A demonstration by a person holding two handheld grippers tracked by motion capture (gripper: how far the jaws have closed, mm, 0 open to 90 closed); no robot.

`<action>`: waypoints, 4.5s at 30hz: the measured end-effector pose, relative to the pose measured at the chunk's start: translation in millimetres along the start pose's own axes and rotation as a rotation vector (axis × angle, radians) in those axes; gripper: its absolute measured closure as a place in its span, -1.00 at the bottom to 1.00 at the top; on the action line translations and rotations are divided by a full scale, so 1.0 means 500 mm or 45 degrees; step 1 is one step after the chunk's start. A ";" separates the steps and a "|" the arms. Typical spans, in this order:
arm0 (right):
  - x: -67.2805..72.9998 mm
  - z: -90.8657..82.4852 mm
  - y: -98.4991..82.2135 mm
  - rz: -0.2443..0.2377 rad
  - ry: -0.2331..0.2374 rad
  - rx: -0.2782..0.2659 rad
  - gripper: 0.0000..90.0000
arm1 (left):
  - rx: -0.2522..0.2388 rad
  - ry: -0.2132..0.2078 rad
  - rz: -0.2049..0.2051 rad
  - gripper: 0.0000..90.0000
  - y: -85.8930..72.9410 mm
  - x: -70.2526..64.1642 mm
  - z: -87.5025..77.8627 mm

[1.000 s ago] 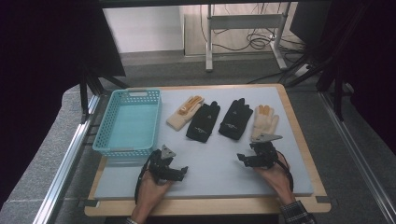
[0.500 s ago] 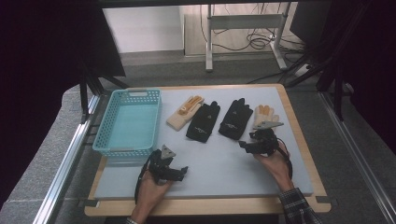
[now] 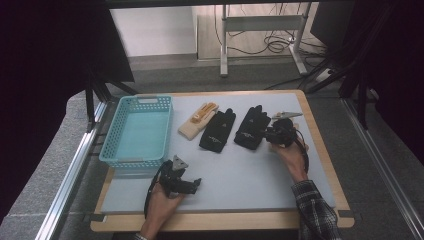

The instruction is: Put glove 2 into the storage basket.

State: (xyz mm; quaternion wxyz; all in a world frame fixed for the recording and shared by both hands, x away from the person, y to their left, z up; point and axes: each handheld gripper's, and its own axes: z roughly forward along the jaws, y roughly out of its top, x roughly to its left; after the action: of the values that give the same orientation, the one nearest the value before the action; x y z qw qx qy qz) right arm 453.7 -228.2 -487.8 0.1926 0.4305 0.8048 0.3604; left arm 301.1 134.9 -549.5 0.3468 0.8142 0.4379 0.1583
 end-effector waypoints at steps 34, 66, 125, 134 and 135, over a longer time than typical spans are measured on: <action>0.030 -0.080 0.051 -0.034 -0.080 -0.050 0.95 | 0.003 0.000 0.002 -0.88 0.000 0.000 0.000; 0.092 0.109 0.034 -0.181 0.047 0.038 -0.14 | 0.000 0.000 0.000 -0.88 0.000 0.000 0.000; 0.228 -0.064 -0.081 -0.105 0.243 -0.018 0.23 | 0.001 0.001 0.000 -0.88 0.000 0.000 0.000; 0.196 0.002 -0.019 -0.122 0.251 -0.034 0.02 | 0.003 0.000 0.000 -0.88 0.000 0.000 0.000; 0.194 0.010 -0.010 -0.124 0.243 -0.032 0.00 | 0.003 0.000 0.000 -0.88 0.000 0.000 0.000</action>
State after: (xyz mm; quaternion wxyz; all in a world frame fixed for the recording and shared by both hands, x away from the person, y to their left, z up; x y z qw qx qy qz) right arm 400.2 -147.5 -495.1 0.1377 0.3522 0.8349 0.4000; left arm 301.0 134.9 -549.3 0.3458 0.8146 0.4382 0.1577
